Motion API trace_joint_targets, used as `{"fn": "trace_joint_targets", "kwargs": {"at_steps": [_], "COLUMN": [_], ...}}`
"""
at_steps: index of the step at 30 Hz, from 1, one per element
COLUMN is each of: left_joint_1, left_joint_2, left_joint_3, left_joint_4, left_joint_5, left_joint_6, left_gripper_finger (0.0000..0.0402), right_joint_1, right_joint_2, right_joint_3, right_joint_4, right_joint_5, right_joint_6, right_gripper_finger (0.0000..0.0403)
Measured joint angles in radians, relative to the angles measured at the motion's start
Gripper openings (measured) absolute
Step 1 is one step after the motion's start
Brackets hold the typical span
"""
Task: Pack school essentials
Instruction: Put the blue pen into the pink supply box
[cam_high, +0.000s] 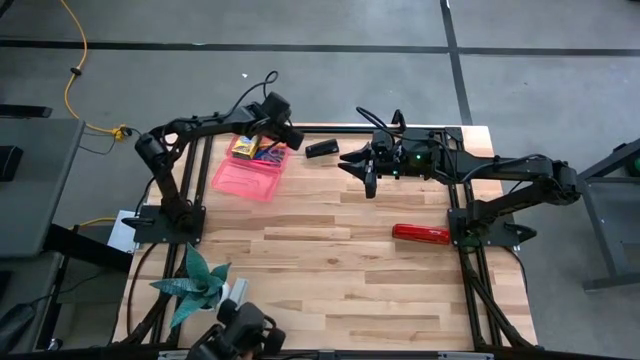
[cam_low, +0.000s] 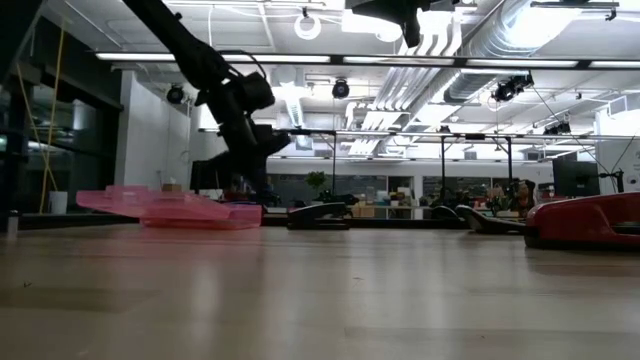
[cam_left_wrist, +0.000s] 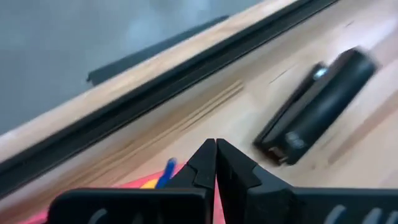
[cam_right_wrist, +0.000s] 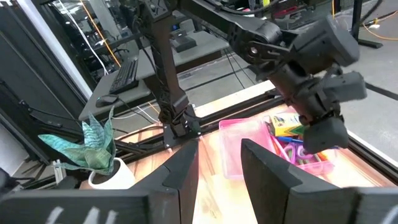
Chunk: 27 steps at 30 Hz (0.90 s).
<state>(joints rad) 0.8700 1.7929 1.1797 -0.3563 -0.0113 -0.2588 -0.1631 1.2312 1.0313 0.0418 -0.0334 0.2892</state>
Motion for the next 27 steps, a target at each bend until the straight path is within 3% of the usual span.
{"fn": "trace_joint_targets", "kwargs": {"at_steps": [10,27], "left_joint_1": [0.029,-0.022], "left_joint_2": [0.040,0.068], "left_joint_3": [-0.001,0.000], "left_joint_4": [0.008,-0.025], "left_joint_5": [-0.073,-0.030], "left_joint_6": [-0.013,-0.009], "left_gripper_finger": [0.0000,0.0000], "right_joint_1": [0.000,0.000], "right_joint_2": [0.000,0.000], "right_joint_3": [0.000,0.000], "right_joint_4": [0.000,0.000], "right_joint_5": [0.000,0.000], "right_joint_6": [0.002,0.001], "right_gripper_finger": [0.0113,0.0113]}}
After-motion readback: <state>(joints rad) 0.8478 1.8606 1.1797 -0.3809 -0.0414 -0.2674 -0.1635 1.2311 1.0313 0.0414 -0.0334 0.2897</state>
